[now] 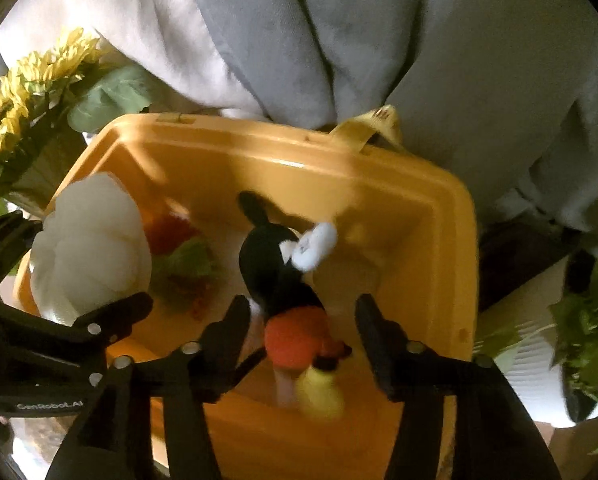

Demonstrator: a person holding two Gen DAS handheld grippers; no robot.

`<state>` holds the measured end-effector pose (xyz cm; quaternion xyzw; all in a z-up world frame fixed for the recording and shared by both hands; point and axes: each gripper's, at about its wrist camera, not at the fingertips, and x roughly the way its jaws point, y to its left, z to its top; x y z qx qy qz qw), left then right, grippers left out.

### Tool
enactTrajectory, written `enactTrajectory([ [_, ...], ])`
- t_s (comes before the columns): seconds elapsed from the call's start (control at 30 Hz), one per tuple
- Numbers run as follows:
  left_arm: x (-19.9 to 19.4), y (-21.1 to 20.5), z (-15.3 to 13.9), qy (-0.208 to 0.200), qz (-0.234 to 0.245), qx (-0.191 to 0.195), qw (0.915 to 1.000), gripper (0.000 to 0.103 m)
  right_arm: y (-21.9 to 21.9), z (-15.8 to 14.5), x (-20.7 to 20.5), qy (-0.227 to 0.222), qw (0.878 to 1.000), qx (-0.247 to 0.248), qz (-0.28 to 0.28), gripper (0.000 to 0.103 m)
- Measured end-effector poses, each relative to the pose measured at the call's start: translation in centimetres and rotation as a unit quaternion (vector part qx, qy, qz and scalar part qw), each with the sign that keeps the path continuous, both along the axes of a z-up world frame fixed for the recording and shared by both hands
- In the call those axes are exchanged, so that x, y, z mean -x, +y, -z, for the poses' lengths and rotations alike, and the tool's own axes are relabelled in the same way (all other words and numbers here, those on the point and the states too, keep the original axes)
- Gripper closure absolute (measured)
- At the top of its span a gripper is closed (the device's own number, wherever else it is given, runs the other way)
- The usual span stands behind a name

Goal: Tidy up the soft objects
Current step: 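Open both tools to release the bath puff and Mickey into the crate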

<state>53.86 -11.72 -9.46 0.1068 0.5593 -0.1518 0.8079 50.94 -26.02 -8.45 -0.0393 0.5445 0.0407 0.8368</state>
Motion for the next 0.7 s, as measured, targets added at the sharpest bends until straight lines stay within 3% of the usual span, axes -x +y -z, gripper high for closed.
enactTrajectory([
  [0.17, 0.4, -0.5, -1.8, -0.02, -0.006, -0.011, 0.9997, 0.001, -0.6, -1.3, 0.1, -0.011, 1.0, 0.0, 0.013, 0.039],
  [0.3, 0.7, -0.7, -3.7, -0.054, -0.012, -0.031, 0.998, 0.001, -1.5, -2.8, 0.5, -0.029, 0.999, 0.005, 0.034, 0.039],
  [0.7, 5.3, 1.5, -8.5, -0.096, -0.02, 0.009, 0.9951, 0.001, -0.9, -7.8, 4.5, -0.093, 0.994, -0.003, 0.057, 0.039],
])
